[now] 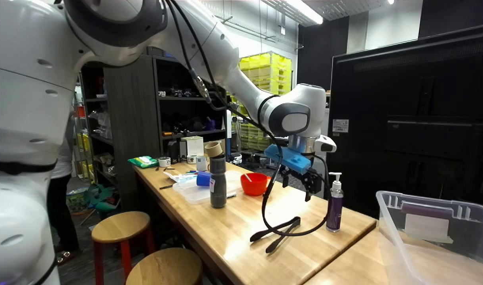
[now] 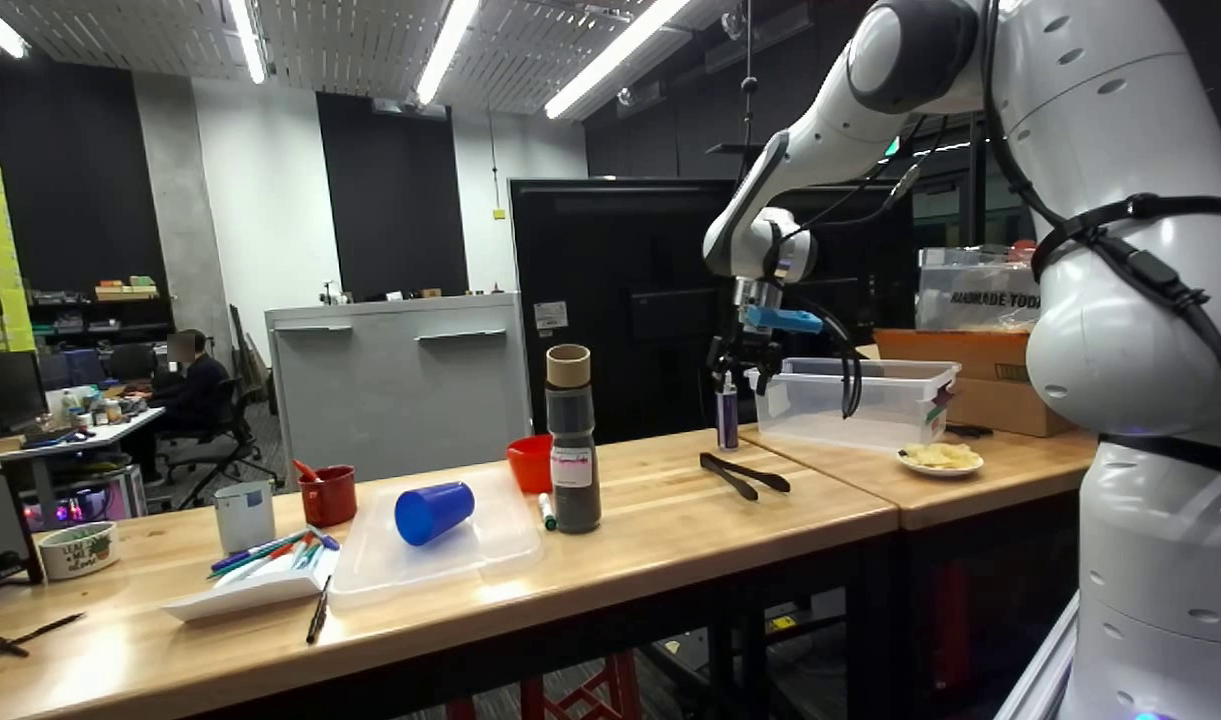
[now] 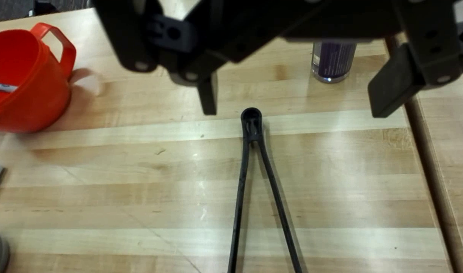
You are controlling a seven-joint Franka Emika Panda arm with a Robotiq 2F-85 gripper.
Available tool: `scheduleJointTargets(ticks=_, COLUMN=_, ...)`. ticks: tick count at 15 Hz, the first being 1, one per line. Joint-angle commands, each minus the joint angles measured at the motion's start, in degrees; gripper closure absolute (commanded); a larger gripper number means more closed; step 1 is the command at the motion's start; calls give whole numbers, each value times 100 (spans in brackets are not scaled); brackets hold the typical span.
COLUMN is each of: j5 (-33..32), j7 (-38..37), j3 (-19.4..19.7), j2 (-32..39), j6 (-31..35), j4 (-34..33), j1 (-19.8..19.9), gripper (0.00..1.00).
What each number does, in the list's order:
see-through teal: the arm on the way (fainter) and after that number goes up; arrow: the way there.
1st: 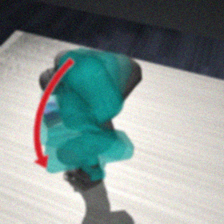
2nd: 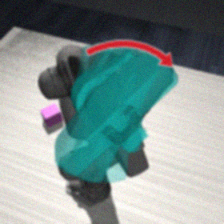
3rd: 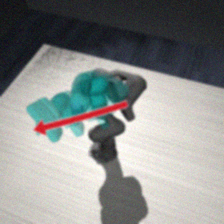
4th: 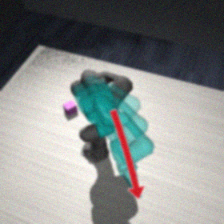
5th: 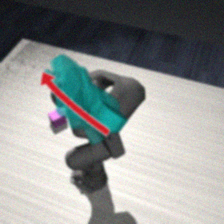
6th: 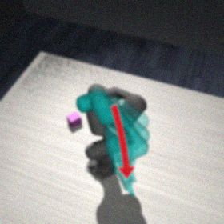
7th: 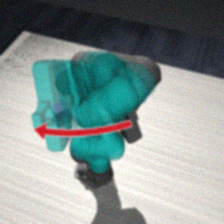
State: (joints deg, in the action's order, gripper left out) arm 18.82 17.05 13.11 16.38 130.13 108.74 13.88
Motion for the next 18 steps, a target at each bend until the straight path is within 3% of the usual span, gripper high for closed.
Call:
scheduleJointTargets(ticks=1, j5=-160, j7=-340, j3=-154, j2=155, j6=45, j4=-97, j1=95, gripper=0)
scheduleJointTargets(ticks=13, j5=-756, j7=-563, j3=-289, j2=478, j6=261, j4=15, j1=41, gripper=0)
scheduleJointTargets(ticks=18, j5=-724, j7=-530, j3=-345, j2=786, j6=361, j4=-81, j1=105, gripper=0)
